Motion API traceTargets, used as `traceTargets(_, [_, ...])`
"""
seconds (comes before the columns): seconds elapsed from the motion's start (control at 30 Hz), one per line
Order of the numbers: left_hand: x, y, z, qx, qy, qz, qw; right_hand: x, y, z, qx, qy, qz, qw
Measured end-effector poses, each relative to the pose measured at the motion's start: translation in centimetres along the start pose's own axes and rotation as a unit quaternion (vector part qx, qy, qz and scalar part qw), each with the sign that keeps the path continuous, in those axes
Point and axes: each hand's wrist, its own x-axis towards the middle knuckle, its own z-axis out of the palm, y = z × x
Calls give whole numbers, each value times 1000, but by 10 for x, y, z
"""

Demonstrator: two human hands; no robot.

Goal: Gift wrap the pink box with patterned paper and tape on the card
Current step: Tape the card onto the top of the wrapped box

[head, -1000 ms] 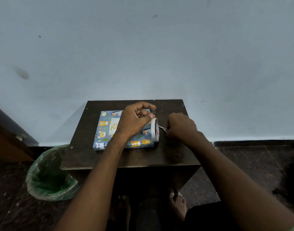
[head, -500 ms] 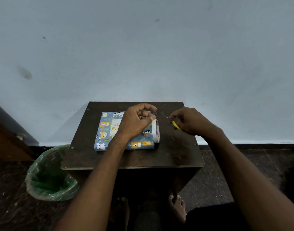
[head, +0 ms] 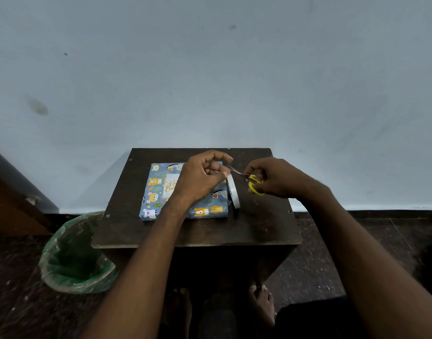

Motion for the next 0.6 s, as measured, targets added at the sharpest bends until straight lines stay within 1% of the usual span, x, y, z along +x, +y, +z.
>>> traceTargets(0.23, [1,1,0,13,-10,10,1000,-1,-6,-1,1,2,-16,1000])
traceTargets(0.6, [1,0,0,17,-8,18,1000,2,-5,-3,-8,41,-32,999])
